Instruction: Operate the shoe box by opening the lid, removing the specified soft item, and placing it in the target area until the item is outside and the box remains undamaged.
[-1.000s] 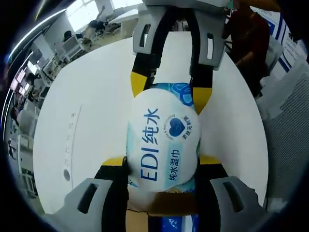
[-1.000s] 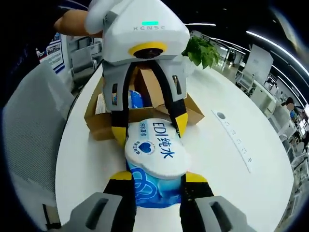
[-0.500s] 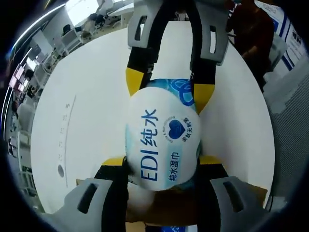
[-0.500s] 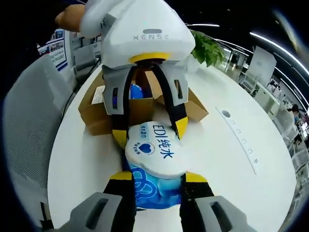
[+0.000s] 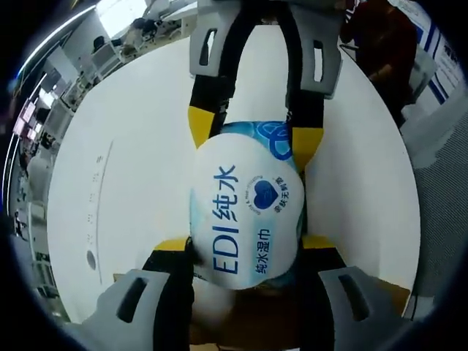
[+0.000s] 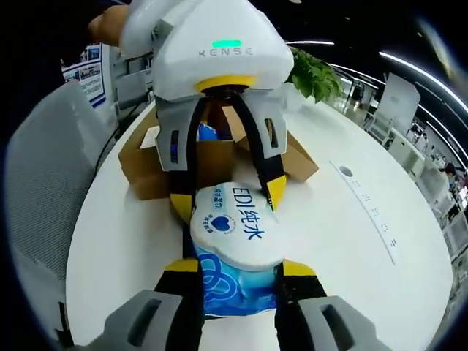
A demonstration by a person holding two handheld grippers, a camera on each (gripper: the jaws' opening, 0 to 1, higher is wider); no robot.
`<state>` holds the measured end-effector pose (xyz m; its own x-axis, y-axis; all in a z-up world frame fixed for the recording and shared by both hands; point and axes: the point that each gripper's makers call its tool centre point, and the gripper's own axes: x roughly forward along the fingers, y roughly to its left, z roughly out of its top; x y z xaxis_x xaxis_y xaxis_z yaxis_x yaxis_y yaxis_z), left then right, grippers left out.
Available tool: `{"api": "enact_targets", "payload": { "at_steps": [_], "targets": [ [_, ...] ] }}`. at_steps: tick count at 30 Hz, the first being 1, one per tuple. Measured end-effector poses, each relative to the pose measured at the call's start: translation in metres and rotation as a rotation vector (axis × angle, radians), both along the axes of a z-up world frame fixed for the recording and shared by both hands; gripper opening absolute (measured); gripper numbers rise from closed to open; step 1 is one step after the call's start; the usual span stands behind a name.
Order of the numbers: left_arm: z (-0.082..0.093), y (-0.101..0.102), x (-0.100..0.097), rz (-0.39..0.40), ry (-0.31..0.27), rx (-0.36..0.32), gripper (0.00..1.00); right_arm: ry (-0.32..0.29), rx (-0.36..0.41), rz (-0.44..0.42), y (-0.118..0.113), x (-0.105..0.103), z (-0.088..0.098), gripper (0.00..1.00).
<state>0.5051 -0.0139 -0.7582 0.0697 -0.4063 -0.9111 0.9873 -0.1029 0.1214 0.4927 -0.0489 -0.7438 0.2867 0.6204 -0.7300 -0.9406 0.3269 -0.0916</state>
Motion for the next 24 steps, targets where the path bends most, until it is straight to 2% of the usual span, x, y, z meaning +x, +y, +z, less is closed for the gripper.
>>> {"api": "enact_targets", "payload": {
  "at_steps": [7, 13, 17, 24],
  "targets": [
    [0.001, -0.006, -0.001, -0.010, -0.007, -0.010, 0.55, -0.009, -0.047, 0.006, -0.007, -0.002, -0.009, 0.37],
    [0.002, -0.005, -0.002, -0.037, -0.015, 0.029, 0.55, -0.015, -0.078, -0.021, -0.011, -0.001, -0.011, 0.43],
    [0.008, -0.004, -0.003, -0.048, -0.019, 0.037, 0.55, -0.028, -0.079, -0.033, -0.015, -0.001, -0.003, 0.43],
    [0.031, -0.005, -0.009, -0.046, 0.013, -0.022, 0.55, -0.037, -0.051, -0.070, -0.017, -0.008, 0.017, 0.44]
  ]
}}
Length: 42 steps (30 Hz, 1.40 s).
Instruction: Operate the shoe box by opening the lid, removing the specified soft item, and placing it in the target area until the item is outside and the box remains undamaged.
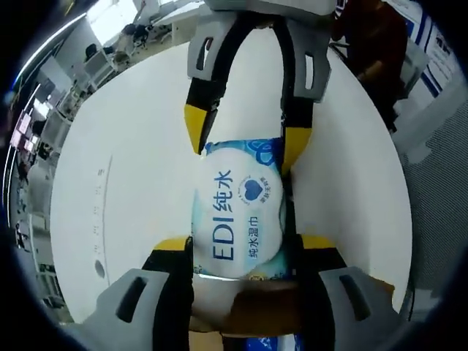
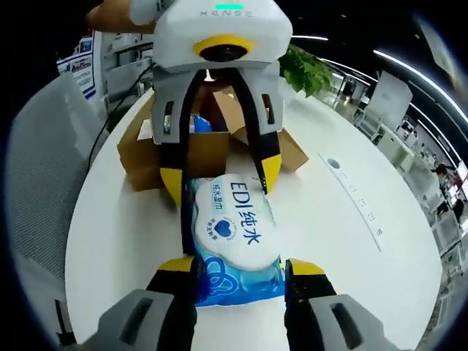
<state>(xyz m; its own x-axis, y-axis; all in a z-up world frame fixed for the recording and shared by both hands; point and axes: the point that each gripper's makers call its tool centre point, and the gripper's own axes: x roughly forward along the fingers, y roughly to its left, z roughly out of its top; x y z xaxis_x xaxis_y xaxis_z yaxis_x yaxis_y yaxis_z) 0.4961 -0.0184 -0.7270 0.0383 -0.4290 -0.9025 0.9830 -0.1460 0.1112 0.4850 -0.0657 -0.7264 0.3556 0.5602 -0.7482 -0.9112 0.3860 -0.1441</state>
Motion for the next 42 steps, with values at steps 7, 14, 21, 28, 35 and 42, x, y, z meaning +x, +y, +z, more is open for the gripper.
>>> {"api": "enact_targets", "payload": {
  "at_steps": [7, 14, 21, 28, 35, 42],
  "targets": [
    [0.024, 0.002, -0.004, 0.008, 0.014, -0.051, 0.55, -0.018, 0.010, -0.013, 0.004, -0.010, 0.021, 0.44],
    [0.044, 0.018, -0.009, 0.032, 0.016, -0.089, 0.56, -0.027, 0.014, -0.030, 0.008, -0.019, 0.039, 0.43],
    [0.057, 0.037, -0.011, 0.055, -0.008, -0.115, 0.54, -0.059, 0.011, -0.034, 0.015, -0.024, 0.061, 0.41],
    [0.063, 0.060, -0.013, 0.081, -0.006, -0.127, 0.53, -0.079, 0.025, -0.032, 0.029, -0.026, 0.076, 0.39],
    [0.064, 0.088, -0.015, 0.104, -0.022, -0.127, 0.48, -0.084, 0.040, -0.007, 0.060, -0.032, 0.080, 0.36],
    [0.057, 0.116, -0.017, 0.122, -0.026, -0.126, 0.44, -0.088, 0.051, 0.034, 0.090, -0.035, 0.079, 0.32]
  ]
}}
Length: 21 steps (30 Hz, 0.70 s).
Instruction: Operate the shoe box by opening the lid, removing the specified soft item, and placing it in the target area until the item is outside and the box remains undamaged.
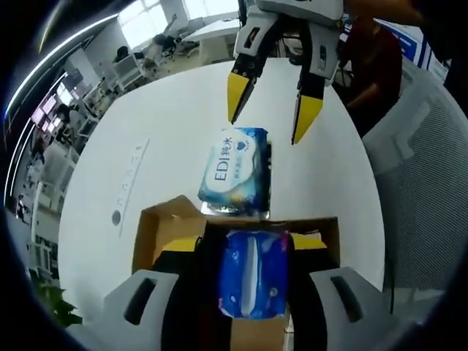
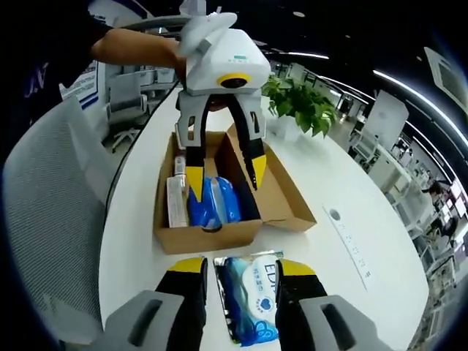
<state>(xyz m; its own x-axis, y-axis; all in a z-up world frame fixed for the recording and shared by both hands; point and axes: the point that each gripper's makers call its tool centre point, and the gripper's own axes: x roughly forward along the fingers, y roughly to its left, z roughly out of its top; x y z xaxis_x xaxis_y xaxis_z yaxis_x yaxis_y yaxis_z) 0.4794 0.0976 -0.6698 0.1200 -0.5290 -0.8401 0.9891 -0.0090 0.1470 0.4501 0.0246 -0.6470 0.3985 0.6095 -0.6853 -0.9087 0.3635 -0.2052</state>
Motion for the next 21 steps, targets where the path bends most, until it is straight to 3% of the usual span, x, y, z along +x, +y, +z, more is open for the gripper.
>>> {"api": "enact_targets", "payload": {
  "at_steps": [7, 21],
  "targets": [
    [-0.007, 0.020, 0.001, 0.031, -0.007, -0.010, 0.40, -0.001, 0.009, 0.035, 0.030, -0.003, -0.005, 0.30],
    [-0.031, 0.062, 0.008, 0.139, -0.031, -0.043, 0.36, -0.022, -0.020, 0.057, 0.069, 0.004, -0.025, 0.25]
  ]
}}
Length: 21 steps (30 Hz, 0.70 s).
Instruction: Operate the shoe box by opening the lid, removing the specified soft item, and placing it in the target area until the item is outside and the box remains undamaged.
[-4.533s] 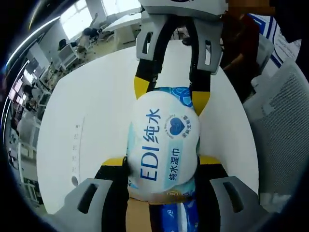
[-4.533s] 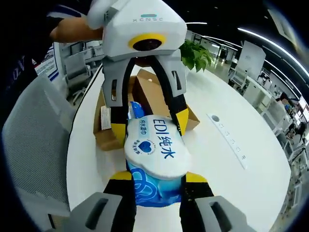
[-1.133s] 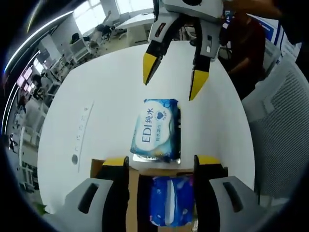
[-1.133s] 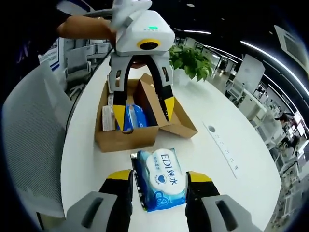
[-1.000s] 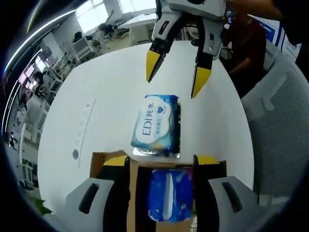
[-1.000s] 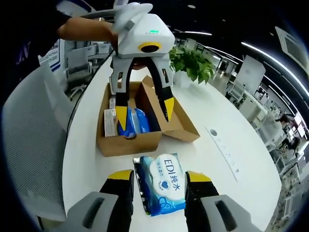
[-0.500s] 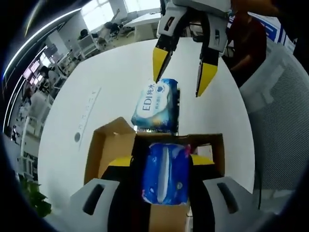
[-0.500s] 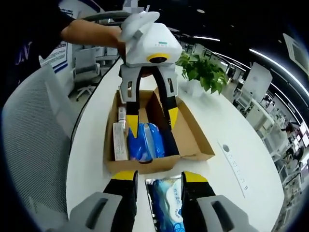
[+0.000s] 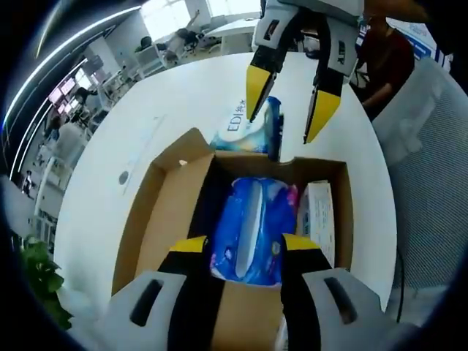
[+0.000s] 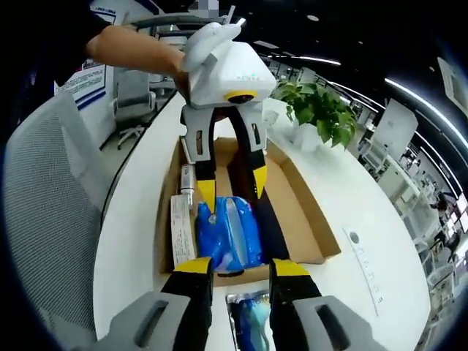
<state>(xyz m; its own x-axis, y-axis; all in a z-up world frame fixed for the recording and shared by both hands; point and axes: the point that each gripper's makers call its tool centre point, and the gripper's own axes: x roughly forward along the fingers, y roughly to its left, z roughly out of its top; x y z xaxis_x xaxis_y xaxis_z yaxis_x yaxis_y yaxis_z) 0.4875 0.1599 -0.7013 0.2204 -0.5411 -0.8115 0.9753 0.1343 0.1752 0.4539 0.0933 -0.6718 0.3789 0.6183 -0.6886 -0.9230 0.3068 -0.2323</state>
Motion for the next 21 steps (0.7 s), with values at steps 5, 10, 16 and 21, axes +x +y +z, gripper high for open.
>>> {"api": "enact_targets", "payload": {
  "at_steps": [5, 10, 16, 21],
  "targets": [
    [-0.006, 0.008, 0.001, 0.027, -0.007, -0.020, 0.36, 0.003, -0.004, 0.000, 0.011, 0.001, -0.010, 0.23],
    [-0.012, 0.015, 0.001, 0.063, -0.005, -0.035, 0.35, -0.007, -0.015, -0.012, 0.016, 0.007, -0.018, 0.20],
    [-0.017, 0.016, 0.001, 0.079, 0.006, -0.049, 0.32, -0.025, -0.054, -0.033, 0.021, 0.016, -0.030, 0.18],
    [-0.026, 0.014, 0.003, 0.081, 0.003, -0.032, 0.27, -0.055, -0.123, -0.046, 0.019, 0.024, -0.044, 0.14]
  ]
}}
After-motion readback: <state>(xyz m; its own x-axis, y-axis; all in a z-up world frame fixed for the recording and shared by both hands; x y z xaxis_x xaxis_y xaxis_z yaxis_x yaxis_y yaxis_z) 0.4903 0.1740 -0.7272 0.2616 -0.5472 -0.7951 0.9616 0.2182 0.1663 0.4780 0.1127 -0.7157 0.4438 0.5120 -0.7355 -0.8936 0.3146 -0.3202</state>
